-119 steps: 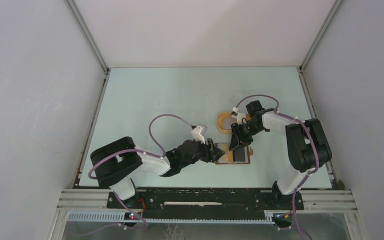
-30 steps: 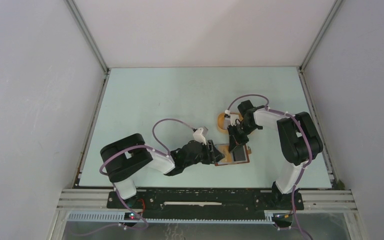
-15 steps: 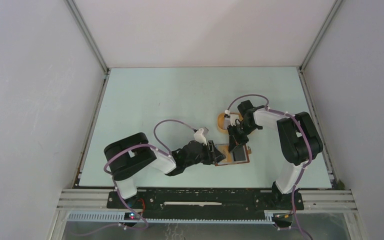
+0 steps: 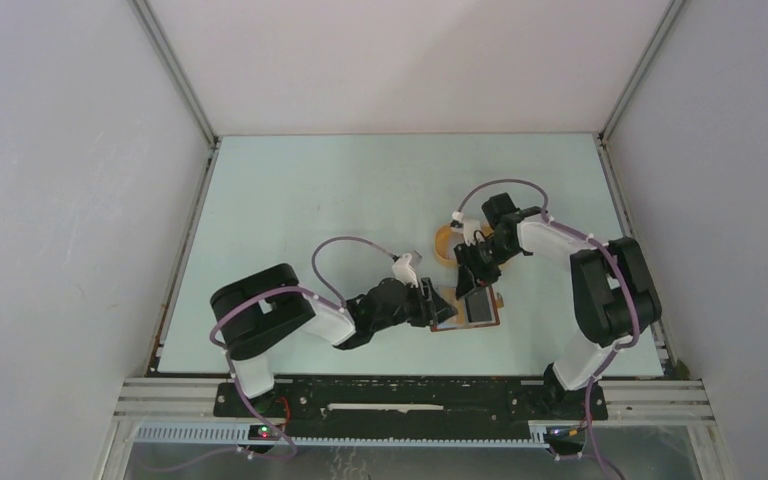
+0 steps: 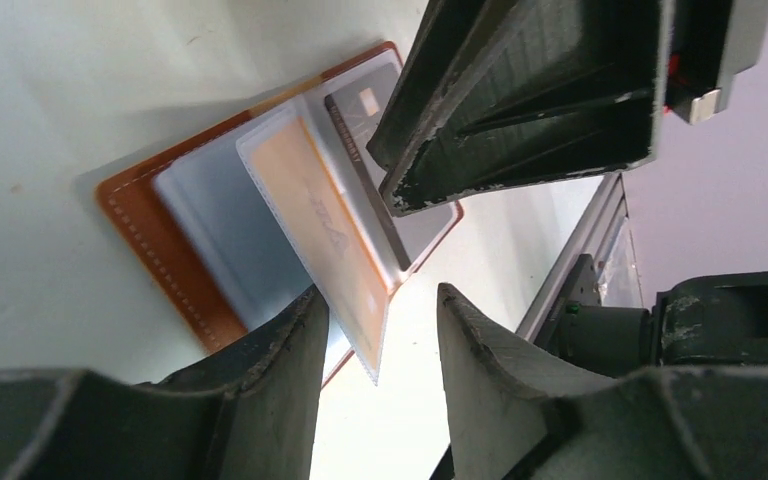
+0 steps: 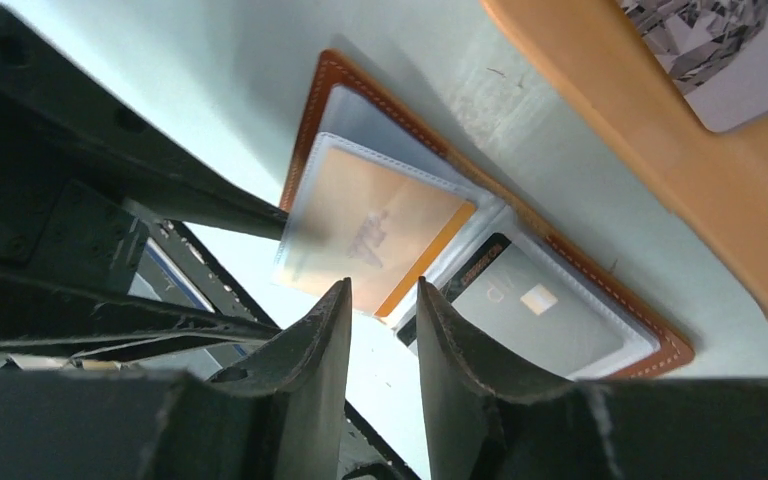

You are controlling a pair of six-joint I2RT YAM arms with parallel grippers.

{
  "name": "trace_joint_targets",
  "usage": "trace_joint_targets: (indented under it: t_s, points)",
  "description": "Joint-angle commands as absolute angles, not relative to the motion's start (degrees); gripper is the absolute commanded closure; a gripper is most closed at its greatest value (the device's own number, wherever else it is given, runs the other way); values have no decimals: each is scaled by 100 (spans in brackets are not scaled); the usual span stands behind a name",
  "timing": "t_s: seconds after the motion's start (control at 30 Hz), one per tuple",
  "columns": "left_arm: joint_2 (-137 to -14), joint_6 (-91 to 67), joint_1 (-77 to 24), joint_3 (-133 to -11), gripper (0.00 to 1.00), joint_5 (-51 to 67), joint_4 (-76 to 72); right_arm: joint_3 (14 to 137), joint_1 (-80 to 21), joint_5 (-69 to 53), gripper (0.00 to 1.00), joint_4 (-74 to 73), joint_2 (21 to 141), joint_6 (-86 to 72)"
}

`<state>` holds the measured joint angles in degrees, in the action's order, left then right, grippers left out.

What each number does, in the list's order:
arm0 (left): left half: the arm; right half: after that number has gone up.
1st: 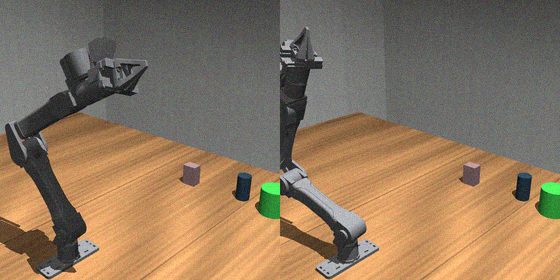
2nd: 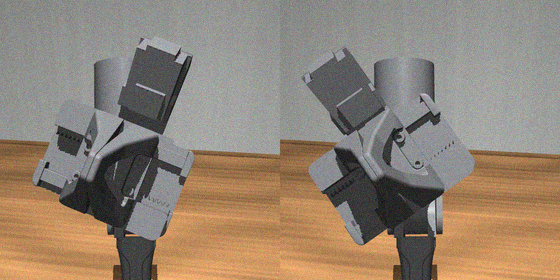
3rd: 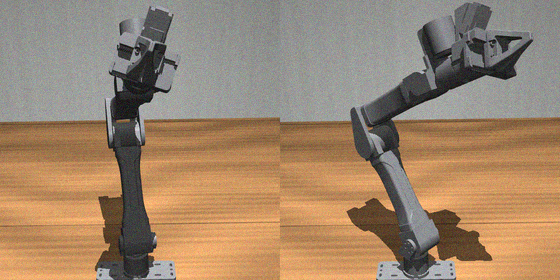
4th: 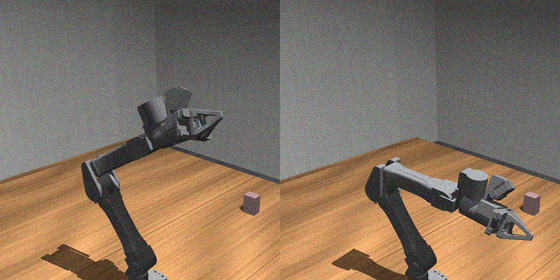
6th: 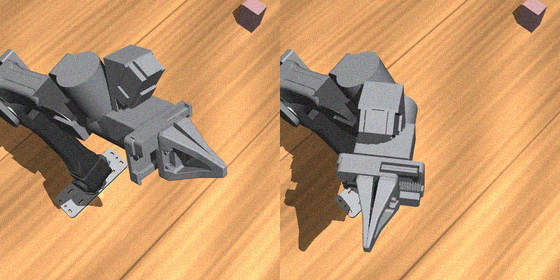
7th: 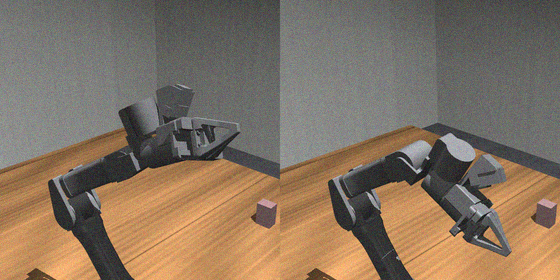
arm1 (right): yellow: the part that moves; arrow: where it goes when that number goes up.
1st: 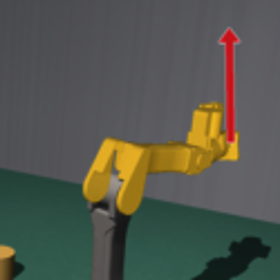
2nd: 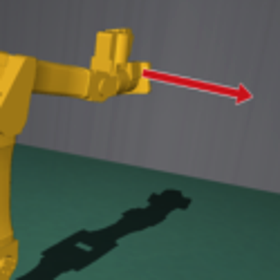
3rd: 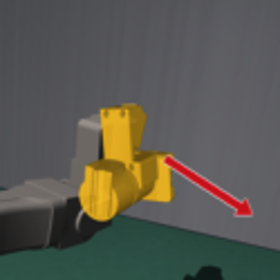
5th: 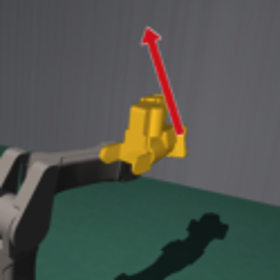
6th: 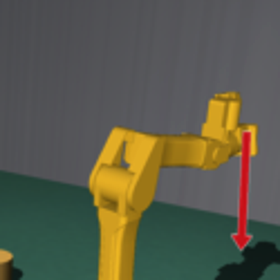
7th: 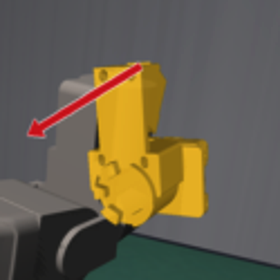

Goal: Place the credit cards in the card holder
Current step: Insert the credit card into the card holder.

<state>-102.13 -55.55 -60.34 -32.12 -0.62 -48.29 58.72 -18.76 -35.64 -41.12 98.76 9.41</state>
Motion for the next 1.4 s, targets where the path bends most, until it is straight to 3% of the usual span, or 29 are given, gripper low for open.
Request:
trace_joint_targets:
  t_s: [0.0, 0.47, 0.77, 0.83, 0.93, 1.13, 1.27, 1.33, 1.37]
  points:
    - [-10274, -5569, -6003, -3572, 51, 162, -5036, 6063, -1661, -3943, 61, -4372, 9308, 1424]
    - [-10802, -5353, -6007, -4731, 49, 874, -4462, 6176, -701, -4299, 61, -4582, 8055, 1652]
    - [-10785, -4983, -5826, -5148, 48, 1270, -4203, 6274, -239, -4342, 59, -3985, 6965, 1640]
    - [-10431, -4675, -5670, -4992, 49, 1193, -4112, 6340, -244, -4416, 54, -3716, 6792, 1604]
    - [-9737, -3986, -5423, -4685, 48, 939, -3785, 6352, -240, -4826, 34, -3324, 6784, 1685]
    - [-8433, -2232, -5048, -4293, 46, -157, -2937, 6692, -305, -5577, 34, -3343, 7887, 1134]
    - [-8362, -1825, -4753, -4214, 33, -514, -3025, 6611, -438, -5096, 35, -2799, 8402, 361]
    - [-8649, -2107, -4469, -4283, 9, -347, -3157, 6586, -513, -4651, 35, -2590, 8607, 49]
    - [-8856, -2302, -4271, -4371, 4, 48, -3221, 6538, -565, -4404, 36, -2474, 8712, -194]
